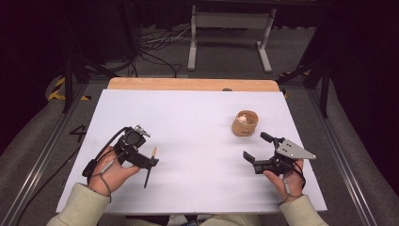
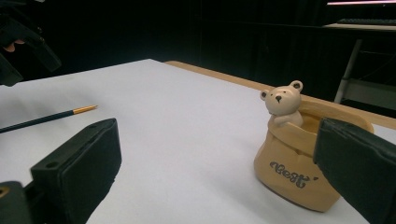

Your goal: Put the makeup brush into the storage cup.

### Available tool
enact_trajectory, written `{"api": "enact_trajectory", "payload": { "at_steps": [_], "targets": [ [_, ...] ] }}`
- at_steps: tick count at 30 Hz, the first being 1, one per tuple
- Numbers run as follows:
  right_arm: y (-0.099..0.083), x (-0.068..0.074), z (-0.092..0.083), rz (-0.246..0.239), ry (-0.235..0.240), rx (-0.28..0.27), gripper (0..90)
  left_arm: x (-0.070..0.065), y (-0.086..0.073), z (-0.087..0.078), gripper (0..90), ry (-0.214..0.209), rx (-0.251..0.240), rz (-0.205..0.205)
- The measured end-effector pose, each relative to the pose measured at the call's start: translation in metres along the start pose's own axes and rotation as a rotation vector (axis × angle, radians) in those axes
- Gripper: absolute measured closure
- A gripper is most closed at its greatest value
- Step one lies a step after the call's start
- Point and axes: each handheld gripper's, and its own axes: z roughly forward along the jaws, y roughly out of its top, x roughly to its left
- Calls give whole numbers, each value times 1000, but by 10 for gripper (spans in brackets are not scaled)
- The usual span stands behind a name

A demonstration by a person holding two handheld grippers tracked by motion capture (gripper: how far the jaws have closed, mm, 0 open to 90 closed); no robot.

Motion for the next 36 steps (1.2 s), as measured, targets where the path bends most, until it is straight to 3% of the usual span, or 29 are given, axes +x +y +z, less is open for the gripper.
{"api": "enact_trajectory", "payload": {
  "at_steps": [6,13,23,29,36],
  "targets": [
    [0,0,-1,6,-3,-6,11,1,2,4,131,2,57,-7],
    [0,0,-1,7,0,-10,10,2,2,12,153,-2,89,-6],
    [0,-1,-2,8,-2,-10,11,1,-1,35,220,-4,151,-15],
    [0,0,-2,12,-3,-8,11,1,-2,42,298,5,181,-13],
    [0,0,-1,17,3,-4,11,1,-3,44,429,-25,185,-21]
  ]
}}
